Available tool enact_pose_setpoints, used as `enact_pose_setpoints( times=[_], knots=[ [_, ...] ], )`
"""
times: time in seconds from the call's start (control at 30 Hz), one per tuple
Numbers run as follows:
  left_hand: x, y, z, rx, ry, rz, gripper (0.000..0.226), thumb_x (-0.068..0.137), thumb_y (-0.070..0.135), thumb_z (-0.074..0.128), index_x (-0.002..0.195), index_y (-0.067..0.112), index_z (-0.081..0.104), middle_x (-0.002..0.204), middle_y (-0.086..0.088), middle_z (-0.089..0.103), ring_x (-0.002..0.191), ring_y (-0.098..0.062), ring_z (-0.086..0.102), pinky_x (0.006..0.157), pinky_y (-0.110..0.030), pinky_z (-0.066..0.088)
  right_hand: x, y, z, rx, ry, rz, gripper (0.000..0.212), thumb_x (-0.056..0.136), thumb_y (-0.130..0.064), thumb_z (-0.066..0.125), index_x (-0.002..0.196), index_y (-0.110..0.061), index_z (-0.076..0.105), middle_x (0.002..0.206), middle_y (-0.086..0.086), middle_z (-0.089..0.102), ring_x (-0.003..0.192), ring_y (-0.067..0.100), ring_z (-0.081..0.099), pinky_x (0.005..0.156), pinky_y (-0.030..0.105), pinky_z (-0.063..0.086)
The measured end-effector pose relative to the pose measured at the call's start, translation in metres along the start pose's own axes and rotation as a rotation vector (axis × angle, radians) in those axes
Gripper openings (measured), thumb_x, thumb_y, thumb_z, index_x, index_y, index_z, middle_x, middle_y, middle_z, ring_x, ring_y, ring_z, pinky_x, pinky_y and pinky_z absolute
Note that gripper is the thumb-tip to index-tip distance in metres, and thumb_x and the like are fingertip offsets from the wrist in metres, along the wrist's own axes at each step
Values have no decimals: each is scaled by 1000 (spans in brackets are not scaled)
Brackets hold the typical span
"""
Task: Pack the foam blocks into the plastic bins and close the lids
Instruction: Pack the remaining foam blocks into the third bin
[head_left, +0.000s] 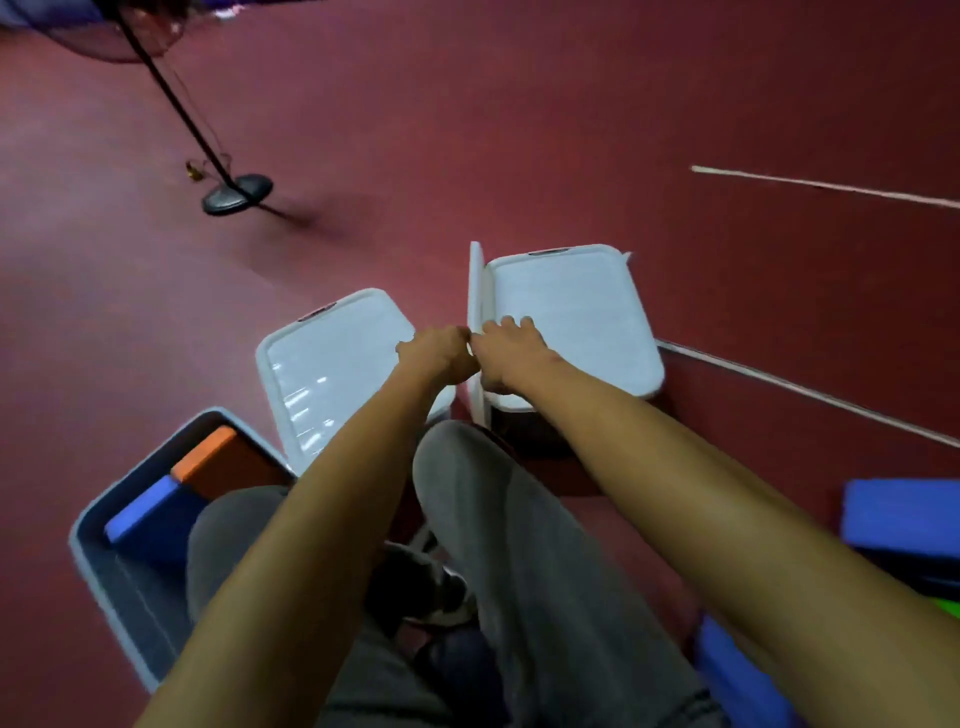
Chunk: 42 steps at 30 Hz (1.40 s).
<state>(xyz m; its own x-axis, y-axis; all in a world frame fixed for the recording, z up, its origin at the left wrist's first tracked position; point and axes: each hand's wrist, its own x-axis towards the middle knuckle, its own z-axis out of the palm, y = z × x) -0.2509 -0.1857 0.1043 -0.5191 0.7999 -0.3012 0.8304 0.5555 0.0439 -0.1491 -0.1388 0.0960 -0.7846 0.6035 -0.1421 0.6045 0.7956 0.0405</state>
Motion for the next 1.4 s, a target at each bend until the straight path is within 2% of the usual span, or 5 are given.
enact_pose_setpoints(
  times=[0.57, 0.8, 1.03, 1.17, 1.4],
  knots=[
    [-100, 374, 217, 364, -312, 786, 53, 91, 45, 51, 141, 30, 48, 147, -6, 48, 136, -34, 40, 107, -57, 32, -286, 263, 241, 400, -322, 792, 50, 96, -33, 55, 145, -24, 47, 149, 8, 42, 140, 34, 35, 115, 50, 26],
    [-127, 431, 302, 507, -429, 943, 62, 90, 41, 60, 147, 31, 38, 146, -8, 45, 136, -33, 40, 106, -52, 35, -345, 291, 332, 545, -454, 994, 50, 91, -30, 60, 140, -24, 53, 148, 8, 45, 139, 33, 39, 117, 50, 29],
    [-116, 467, 364, 593, -514, 1040, 63, 92, 40, 57, 150, 28, 34, 146, -12, 44, 134, -35, 42, 107, -53, 35, -385, 291, 383, 809, -359, 1191, 48, 88, -32, 65, 133, -20, 56, 138, 10, 57, 127, 31, 56, 107, 44, 45],
    [-108, 461, 412, 654, -600, 1070, 63, 93, 35, 60, 150, 26, 34, 146, -11, 45, 133, -34, 43, 107, -52, 39, -395, 259, 423, 1216, -192, 1366, 39, 97, -21, 58, 133, -6, 59, 135, 23, 58, 121, 38, 58, 105, 48, 47],
    [-81, 418, 494, 601, -726, 964, 78, 85, 38, 70, 149, 11, 33, 144, -18, 45, 126, -42, 51, 102, -50, 45, -365, 230, 502, 1045, -390, 1209, 90, 70, -48, 80, 147, -21, 42, 140, 14, 45, 118, 41, 53, 97, 53, 49]
  ],
)
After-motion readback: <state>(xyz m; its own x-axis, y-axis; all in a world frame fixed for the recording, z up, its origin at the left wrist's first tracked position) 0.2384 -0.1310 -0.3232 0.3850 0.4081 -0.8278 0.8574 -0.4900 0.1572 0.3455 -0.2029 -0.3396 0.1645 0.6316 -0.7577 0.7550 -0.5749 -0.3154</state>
